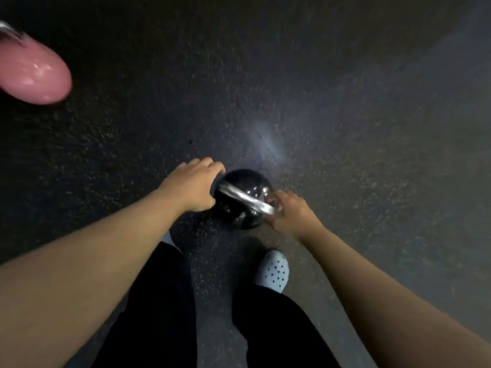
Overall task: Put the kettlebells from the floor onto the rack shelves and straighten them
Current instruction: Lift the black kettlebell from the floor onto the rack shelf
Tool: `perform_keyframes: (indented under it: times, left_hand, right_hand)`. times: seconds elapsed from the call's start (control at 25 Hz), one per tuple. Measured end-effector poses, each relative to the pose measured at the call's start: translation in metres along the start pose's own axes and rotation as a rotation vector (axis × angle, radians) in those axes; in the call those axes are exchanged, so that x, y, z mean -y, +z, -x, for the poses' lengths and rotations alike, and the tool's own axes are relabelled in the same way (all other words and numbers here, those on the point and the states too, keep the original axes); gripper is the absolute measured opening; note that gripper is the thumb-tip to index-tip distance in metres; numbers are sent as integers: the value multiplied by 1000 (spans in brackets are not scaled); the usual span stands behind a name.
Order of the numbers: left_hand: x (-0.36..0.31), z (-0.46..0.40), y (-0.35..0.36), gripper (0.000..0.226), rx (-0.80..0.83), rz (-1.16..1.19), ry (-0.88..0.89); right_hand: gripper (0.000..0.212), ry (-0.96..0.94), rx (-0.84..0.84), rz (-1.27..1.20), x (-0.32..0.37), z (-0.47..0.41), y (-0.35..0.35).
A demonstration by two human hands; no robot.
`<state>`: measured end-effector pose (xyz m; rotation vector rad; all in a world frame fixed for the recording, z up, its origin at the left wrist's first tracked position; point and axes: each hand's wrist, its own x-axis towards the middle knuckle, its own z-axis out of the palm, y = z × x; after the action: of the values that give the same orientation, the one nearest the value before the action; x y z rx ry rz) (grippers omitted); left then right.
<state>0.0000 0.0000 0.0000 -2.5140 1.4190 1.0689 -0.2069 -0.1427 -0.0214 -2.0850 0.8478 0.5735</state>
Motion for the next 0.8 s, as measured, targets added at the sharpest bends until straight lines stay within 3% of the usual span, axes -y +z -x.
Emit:
perform_keyframes:
  times: [0.04,0.12,0.24,0.4,0.64,0.8]
  left_hand:
    - [2,-14,17,71,45,-26,23]
    - [10,-46,55,64,57,-24,79]
    - [18,-78,87,24,51,74,149]
    - [27,-87,80,33,171,161,242]
    - [41,-46,-3,15,109,408,149]
    - [56,-20,-100,19,-5,489,130]
  right_hand:
    - [49,13,8,55,-9,-14,17]
    - [56,34,-21,146,-25,-41,46]
    - [32,14,-34,107,-36,-64,66]
    - [10,29,57,118,-22,-70,53]
    - [11,-33,-28,42,59,-57,-22]
    - [12,-90,-86,7,143,-56,-90]
